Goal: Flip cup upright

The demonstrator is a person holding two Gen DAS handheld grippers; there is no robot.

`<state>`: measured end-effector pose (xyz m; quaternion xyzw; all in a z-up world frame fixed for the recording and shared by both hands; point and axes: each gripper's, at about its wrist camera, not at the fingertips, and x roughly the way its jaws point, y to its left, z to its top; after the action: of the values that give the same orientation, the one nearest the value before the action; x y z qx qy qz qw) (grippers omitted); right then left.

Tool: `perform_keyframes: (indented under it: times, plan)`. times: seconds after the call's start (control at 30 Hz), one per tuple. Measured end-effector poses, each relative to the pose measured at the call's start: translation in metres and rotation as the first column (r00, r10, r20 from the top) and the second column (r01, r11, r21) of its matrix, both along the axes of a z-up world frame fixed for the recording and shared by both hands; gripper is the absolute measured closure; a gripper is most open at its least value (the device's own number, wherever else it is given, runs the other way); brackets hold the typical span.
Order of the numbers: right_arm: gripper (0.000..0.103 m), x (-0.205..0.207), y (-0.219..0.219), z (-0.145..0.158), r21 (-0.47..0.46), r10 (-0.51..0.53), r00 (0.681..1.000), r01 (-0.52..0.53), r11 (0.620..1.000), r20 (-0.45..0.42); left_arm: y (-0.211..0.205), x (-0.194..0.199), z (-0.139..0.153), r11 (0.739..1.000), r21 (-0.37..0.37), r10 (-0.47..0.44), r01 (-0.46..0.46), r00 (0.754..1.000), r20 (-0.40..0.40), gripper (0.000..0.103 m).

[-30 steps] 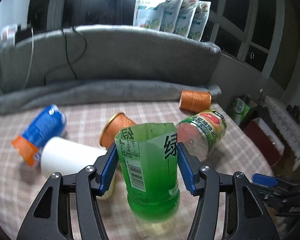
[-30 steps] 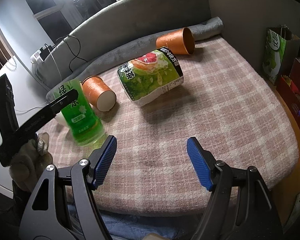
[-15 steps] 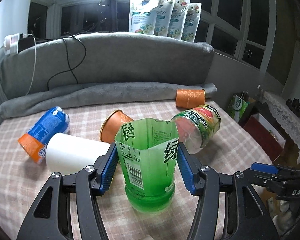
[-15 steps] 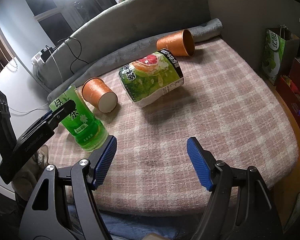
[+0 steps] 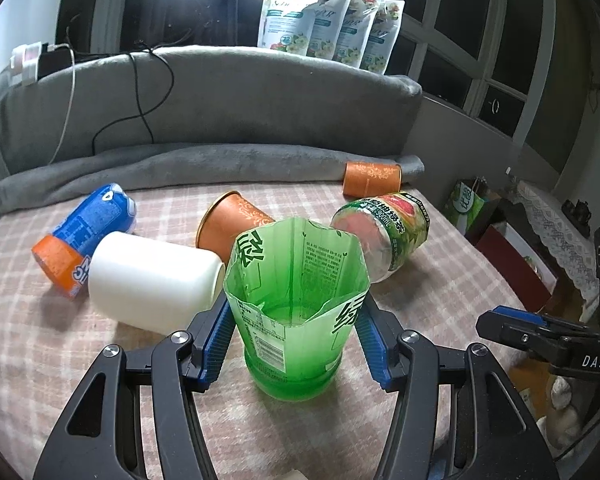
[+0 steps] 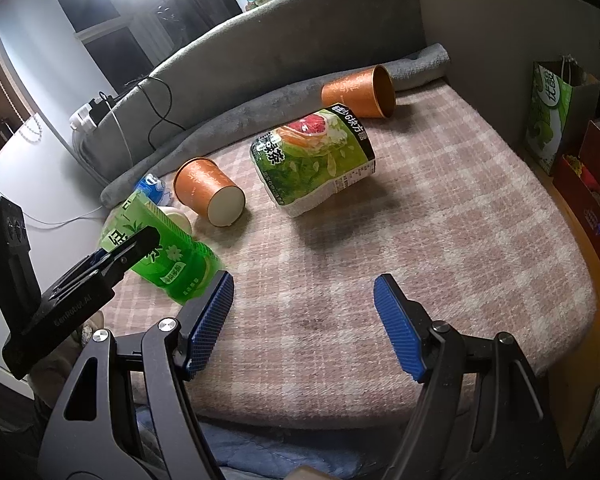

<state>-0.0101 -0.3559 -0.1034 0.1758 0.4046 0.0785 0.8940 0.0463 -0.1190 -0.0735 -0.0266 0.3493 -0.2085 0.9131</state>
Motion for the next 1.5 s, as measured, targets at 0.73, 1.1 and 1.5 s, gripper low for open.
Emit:
perform_keyframes:
  times: [0.73,1.1,1.5]
  plan:
    - [0.028,-0.002,0.013,0.011,-0.014,0.029,0.998,-0.029,0.999,0.048,0.011,-0.013,0.004,0.999,-0.009,-0.047,0.047,0.998,-0.030,0.026]
    - [0.028,-0.005,0.026,0.026,-0.050,0.041,0.991,-0.035,0.998,0.125,0.032,-0.032,0.019,0.999,-0.040,-0.023,0.022,1.000,-0.007,0.025]
    - [0.018,-0.014,0.035,0.046,-0.145,-0.009,0.963,0.050,0.988,0.270,0.074,-0.068,0.060,0.985,-0.019,0.173,-0.174,0.951,0.258,0.022]
